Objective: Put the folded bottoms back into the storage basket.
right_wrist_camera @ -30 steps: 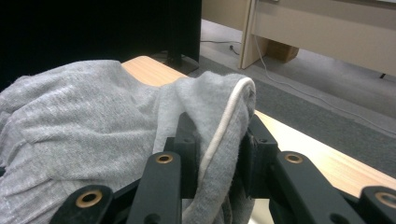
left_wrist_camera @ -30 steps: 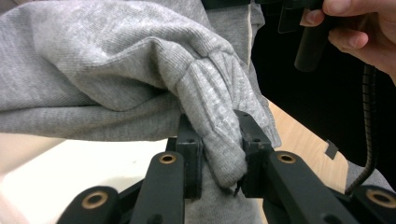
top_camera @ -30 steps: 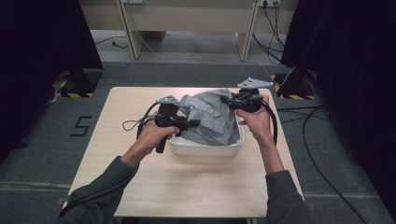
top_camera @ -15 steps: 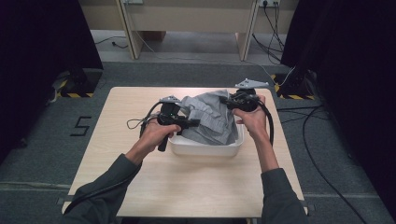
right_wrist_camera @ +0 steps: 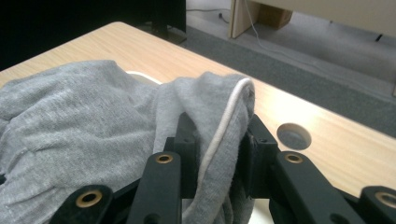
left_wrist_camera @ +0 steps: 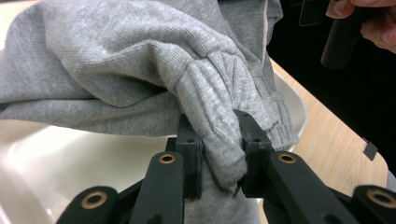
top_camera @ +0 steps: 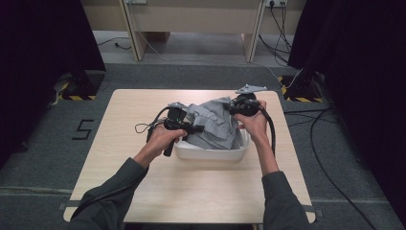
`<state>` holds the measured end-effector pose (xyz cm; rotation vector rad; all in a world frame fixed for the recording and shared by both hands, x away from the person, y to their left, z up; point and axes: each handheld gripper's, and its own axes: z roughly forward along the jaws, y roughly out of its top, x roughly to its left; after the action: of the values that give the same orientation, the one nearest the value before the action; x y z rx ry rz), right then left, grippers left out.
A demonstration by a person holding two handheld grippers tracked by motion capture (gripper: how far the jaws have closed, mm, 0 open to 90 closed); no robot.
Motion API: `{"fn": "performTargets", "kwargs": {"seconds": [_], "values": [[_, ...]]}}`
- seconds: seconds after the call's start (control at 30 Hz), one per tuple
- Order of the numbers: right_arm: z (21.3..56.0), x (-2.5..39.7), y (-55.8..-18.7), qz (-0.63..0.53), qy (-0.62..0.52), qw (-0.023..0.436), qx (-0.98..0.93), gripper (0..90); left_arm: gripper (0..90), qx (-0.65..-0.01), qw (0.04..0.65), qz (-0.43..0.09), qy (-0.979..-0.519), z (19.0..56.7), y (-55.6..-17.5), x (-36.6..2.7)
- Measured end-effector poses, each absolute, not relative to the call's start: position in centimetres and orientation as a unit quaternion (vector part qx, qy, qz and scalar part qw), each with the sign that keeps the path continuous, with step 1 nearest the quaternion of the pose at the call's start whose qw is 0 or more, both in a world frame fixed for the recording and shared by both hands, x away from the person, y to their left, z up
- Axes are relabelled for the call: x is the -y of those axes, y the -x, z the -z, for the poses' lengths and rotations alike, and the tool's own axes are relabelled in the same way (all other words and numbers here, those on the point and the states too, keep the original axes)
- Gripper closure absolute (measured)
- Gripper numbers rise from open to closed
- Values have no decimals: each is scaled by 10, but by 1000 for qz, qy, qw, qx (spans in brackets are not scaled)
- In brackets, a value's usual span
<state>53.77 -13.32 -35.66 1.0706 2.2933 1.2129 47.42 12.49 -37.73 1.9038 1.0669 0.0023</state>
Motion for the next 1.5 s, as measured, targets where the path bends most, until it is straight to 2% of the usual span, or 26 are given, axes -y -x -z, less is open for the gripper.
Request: {"fn": "performTargets", "kwargs": {"seconds": [0.53, 0.87, 1.03, 1.13, 1.2, 1.5], "values": [[396, 127, -553, -372, -401, 141, -825, 721, 725, -459, 412, 15, -787, 409, -486, -124], [404, 117, -556, -335, -402, 131, -842, 705, 683, -469, 387, 27, -794, 416, -487, -128], [406, 111, -555, -302, -395, 142, -856, 671, 607, -473, 380, 28, -795, 417, -485, -131], [408, 108, -554, -281, -395, 148, -862, 608, 598, -471, 386, 32, -793, 414, -485, -134], [408, 107, -554, -269, -403, 145, -863, 585, 560, -472, 391, 27, -790, 409, -485, -136], [402, 115, -553, -247, -420, 170, -856, 520, 511, -464, 400, 5, -790, 399, -482, -133]]}}
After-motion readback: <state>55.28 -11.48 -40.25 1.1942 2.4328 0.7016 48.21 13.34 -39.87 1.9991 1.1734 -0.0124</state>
